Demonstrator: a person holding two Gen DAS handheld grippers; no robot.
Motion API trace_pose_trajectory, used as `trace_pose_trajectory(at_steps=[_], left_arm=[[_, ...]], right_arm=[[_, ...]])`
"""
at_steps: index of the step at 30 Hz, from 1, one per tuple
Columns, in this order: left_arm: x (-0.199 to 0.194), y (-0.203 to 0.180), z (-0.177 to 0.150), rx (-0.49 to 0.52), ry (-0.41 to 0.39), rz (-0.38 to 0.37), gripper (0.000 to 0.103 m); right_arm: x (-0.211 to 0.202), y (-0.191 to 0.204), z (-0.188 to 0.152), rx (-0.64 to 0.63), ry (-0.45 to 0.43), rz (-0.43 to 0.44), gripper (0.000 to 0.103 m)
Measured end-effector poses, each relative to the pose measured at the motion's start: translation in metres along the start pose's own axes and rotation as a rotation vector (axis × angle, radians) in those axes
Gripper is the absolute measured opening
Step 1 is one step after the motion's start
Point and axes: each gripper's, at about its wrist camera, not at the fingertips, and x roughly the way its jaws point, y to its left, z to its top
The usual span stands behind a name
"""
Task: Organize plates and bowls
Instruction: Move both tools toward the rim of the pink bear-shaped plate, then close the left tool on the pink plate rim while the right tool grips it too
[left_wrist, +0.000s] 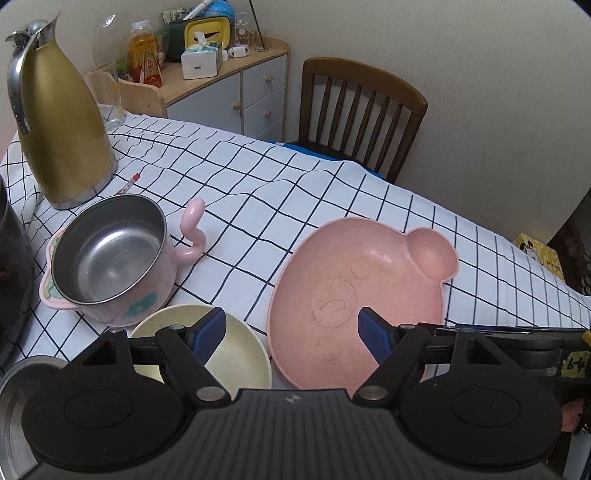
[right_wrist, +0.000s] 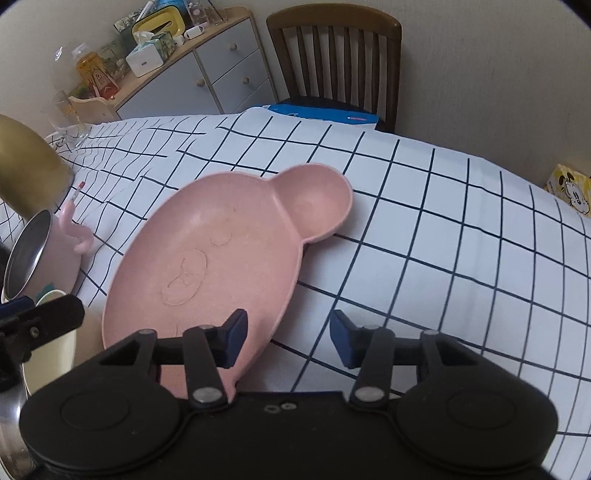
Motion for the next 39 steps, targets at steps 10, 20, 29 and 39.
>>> trace_pose_trajectory(at_steps=[10,20,29,39], left_arm=[[0.040,-0.001,0.021,-0.014,0.035,-0.018,0.072],[0.079,-0.002,0.035,-0.027,0.095,0.044,0.039],[0.095,0.002,0.035,-0.061,0.121,0.014,0.023],[0.095,0.014,0.030,-0.132,0.126,-0.035,0.017]], right_arm=[[0.011,-0.002,0.008,0.035,0.007,0.047,0.034],[0.010,-0.008,0.011,0.046,0.014,0.087,0.024],[0.010,-0.012,0.009,0.044,0.010,0.085,0.013],[0.010,-0.012,0.006,0.046,0.005,0.082,0.010]])
